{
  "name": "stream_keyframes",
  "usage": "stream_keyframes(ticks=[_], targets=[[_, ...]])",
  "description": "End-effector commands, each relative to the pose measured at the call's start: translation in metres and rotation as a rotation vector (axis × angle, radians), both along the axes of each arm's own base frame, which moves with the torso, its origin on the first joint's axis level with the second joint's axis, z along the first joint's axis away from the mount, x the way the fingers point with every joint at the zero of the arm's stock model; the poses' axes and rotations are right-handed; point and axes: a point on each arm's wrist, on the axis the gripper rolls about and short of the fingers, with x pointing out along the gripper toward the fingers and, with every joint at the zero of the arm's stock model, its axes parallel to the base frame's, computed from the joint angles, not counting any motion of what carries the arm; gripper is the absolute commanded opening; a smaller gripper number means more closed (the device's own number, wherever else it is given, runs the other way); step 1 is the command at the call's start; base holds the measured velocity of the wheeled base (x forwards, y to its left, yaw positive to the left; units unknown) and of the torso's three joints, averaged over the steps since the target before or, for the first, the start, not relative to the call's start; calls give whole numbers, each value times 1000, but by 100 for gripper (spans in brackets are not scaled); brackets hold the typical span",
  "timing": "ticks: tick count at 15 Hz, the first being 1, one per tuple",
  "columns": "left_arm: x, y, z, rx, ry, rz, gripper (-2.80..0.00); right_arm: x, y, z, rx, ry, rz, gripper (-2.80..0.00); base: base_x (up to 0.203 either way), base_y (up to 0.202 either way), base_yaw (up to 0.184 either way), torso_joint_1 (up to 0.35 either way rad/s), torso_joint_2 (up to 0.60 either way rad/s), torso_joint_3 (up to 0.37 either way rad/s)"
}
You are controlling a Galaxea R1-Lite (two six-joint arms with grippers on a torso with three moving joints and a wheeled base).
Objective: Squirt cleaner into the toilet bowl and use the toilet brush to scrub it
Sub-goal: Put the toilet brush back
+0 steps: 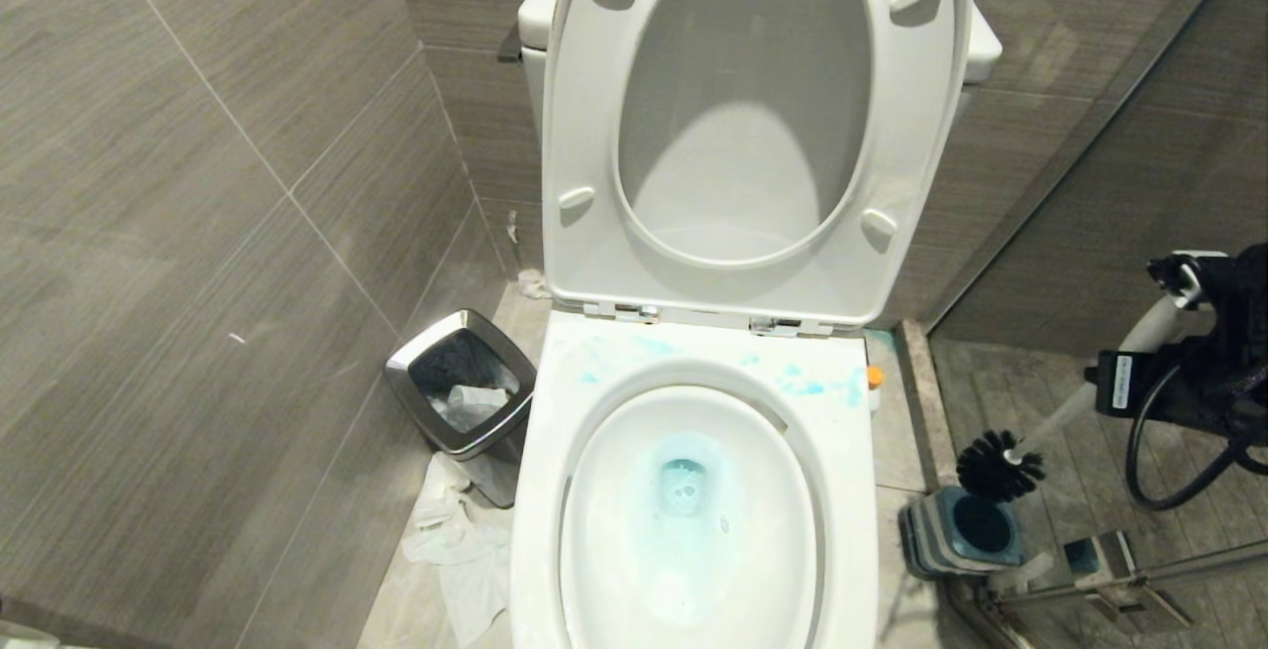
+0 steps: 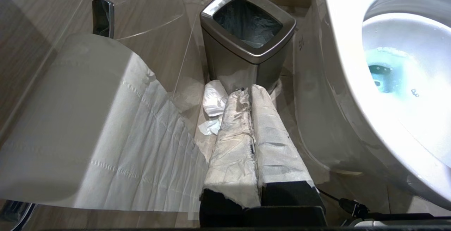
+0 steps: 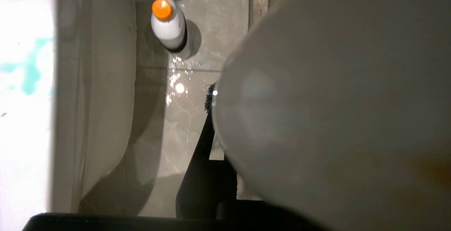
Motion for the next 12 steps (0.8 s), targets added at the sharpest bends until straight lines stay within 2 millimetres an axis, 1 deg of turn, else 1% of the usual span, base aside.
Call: stream_keyframes(ticks=[1, 3, 7, 9, 12], targets=[[0, 0, 0, 0, 2, 0, -280, 10, -17, -32, 19, -10, -28, -280, 0, 0, 0, 0, 0, 0], [0, 0, 0, 0, 2, 1, -280, 11, -26, -48, 54, 16, -18, -280, 0, 0, 0, 0, 0, 0], [0, 0, 0, 0, 2, 0, -280, 21, -48, -75, 75, 53, -72, -280, 0, 0, 0, 0, 0, 0], [0, 0, 0, 0, 2, 0, -280, 27, -59, -87, 76, 43, -96, -280, 0, 0, 0, 0, 0, 0], [0, 0, 0, 0, 2, 1, -280, 28, -65, -102, 86, 75, -113, -280, 0, 0, 0, 0, 0, 0]])
